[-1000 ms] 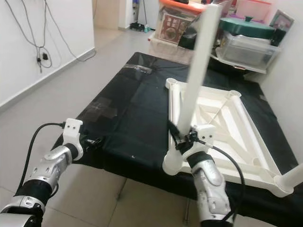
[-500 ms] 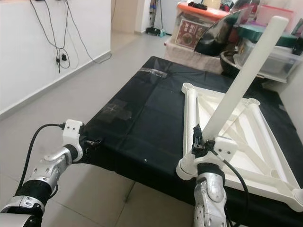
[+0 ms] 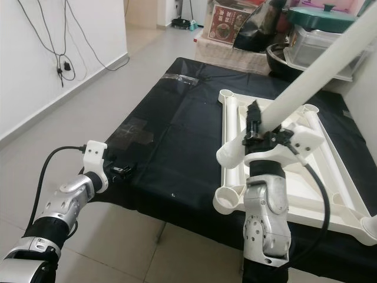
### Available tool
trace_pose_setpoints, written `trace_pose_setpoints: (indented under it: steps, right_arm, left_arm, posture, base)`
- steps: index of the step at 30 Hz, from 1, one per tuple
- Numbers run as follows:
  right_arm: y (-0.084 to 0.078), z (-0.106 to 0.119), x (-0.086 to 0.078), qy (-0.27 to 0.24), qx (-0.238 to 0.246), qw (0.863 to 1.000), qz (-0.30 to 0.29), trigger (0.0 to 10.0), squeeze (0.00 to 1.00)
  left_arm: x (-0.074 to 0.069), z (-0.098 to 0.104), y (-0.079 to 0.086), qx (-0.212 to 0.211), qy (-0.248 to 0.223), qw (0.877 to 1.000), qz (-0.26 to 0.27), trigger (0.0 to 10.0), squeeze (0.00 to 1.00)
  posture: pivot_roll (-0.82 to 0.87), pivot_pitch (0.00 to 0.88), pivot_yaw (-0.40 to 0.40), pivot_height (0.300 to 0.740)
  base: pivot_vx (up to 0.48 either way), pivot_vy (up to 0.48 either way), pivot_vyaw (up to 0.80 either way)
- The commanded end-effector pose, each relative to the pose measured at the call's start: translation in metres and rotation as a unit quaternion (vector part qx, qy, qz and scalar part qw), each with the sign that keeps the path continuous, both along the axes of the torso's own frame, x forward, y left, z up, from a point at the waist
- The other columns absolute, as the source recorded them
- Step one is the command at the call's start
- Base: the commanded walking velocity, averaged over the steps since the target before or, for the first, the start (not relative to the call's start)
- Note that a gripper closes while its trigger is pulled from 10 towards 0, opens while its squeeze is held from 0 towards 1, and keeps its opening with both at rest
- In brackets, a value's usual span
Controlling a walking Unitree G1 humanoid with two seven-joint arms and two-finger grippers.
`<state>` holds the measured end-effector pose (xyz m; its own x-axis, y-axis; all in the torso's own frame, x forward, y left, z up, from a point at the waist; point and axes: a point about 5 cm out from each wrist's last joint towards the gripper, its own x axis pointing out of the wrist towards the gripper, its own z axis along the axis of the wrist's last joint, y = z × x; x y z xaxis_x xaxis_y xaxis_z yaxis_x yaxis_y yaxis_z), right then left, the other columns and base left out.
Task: Building children table
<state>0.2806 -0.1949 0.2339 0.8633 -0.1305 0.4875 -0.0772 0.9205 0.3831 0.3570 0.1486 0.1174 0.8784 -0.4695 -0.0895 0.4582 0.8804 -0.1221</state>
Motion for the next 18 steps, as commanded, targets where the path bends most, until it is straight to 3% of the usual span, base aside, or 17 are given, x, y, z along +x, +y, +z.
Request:
trace_pose_setpoints:
  steps: [1,7,8,10,13,14,16,17,18]
  right_arm:
    - [0.004,0.014,-0.003,-0.030,-0.008,0.999,0.024,0.0,0.00]
    - [0.013,0.013,0.001,-0.025,-0.008,0.998,0.060,0.0,0.00]
    - [0.018,0.012,0.002,-0.021,-0.006,0.997,0.078,0.0,0.00]
    - [0.023,0.013,0.003,-0.019,-0.010,0.995,0.094,0.0,0.00]
    - [0.023,0.013,0.003,-0.019,-0.010,0.995,0.094,0.0,0.00]
    - [0.027,0.014,0.004,-0.019,-0.014,0.994,0.111,0.0,0.00]
    - [0.027,0.014,0.004,-0.019,-0.014,0.994,0.111,0.0,0.00]
    - [0.032,0.016,0.005,-0.019,-0.024,0.991,0.134,0.0,0.00]
    - [0.032,0.016,0.005,-0.019,-0.024,0.991,0.134,0.0,0.00]
  left_arm:
    - [0.001,0.012,-0.012,-0.017,-0.023,0.999,-0.038,10.0,0.00]
    - [-0.004,0.034,-0.028,-0.044,-0.067,0.990,-0.113,10.0,0.00]
    - [-0.008,0.039,-0.036,-0.050,-0.076,0.984,-0.152,10.0,0.00]
    - [-0.012,0.041,-0.043,-0.052,-0.080,0.978,-0.183,10.0,0.00]
    - [-0.012,0.041,-0.043,-0.052,-0.080,0.978,-0.183,10.0,0.00]
    - [-0.017,0.042,-0.048,-0.053,-0.081,0.972,-0.216,10.0,0.00]
    - [-0.017,0.042,-0.048,-0.053,-0.081,0.972,-0.216,10.0,0.00]
    - [-0.023,0.041,-0.055,-0.049,-0.078,0.962,-0.259,10.0,0.00]
    - [-0.023,0.041,-0.055,-0.049,-0.078,0.962,-0.259,10.0,0.00]
  posture:
    - [0.13,0.000,-0.104,0.740]
    - [0.14,0.000,-0.107,0.740]
    - [0.14,0.000,-0.108,0.740]
    - [0.14,0.000,-0.107,0.740]
    - [0.14,0.000,-0.107,0.740]
    - [0.14,0.000,-0.107,0.740]
    - [0.14,0.000,-0.107,0.740]
    - [0.13,0.000,-0.107,0.740]
    - [0.13,0.000,-0.107,0.740]
  base:
    - [0.000,0.000,0.00]
    - [0.000,0.000,0.00]
    - [0.000,0.000,0.00]
    - [0.000,0.000,0.00]
    - [0.000,0.000,0.00]
    - [0.000,0.000,0.00]
    - [0.000,0.000,0.00]
    - [0.000,0.000,0.00]
    - [0.000,0.000,0.00]
